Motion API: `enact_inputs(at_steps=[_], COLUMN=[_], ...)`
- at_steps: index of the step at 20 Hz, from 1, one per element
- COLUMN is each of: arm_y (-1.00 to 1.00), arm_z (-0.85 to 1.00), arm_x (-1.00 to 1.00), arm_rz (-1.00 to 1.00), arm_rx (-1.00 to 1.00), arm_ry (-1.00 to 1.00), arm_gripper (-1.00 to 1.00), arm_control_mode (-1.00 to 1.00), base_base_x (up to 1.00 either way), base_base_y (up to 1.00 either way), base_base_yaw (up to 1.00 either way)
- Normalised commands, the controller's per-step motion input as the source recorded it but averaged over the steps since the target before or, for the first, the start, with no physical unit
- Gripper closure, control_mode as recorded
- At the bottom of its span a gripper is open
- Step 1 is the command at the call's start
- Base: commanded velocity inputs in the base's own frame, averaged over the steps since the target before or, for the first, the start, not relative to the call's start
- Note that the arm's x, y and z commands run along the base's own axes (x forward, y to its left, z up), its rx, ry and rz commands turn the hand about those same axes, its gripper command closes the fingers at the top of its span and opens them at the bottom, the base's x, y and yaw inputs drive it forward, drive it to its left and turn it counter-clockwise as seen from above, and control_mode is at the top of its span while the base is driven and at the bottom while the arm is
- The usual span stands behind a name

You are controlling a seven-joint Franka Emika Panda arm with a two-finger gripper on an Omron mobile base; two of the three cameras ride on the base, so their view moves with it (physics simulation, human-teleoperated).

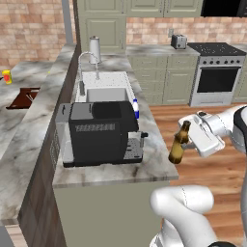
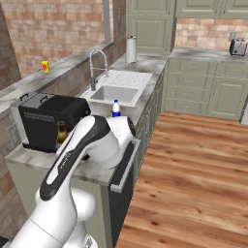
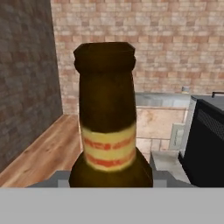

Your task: Place the drinks on the dining counter in a tight cluster.

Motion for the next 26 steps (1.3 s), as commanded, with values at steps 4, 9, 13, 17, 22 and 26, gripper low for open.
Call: enact_inputs(at_steps=[4,9,13,17,22,26], arm_y=[0.00,0.00,0.00,0.00,0.00,0.00], arm_z=[0.00,0.00,0.00,0.00,0.00,0.00], arm_x=[-0.14,-0.27,0.00,0.00,0.00,0.00], arm_rz=[0.00,0.00,0.00,0.00,0.00,0.00], arm_rx=[0.00,0.00,0.00,0.00,0.00,0.00], arm_ry=[0.00,0.00,0.00,0.00,0.00,0.00], arm_gripper=[1.00,1.00,1.00,1.00,1.00,1.00], arm_control_mode=[-1.00,1.00,1.00,1.00,1.00,1.00], base_base_x=[0.00,-0.34,-1.00,-0.98,-0.88,-0.16], base_base_y=[0.00,0.00,0.03,0.37,0.90,1.00], base_base_yaw=[0.00,0.00,0.05,0.18,0.36,0.24])
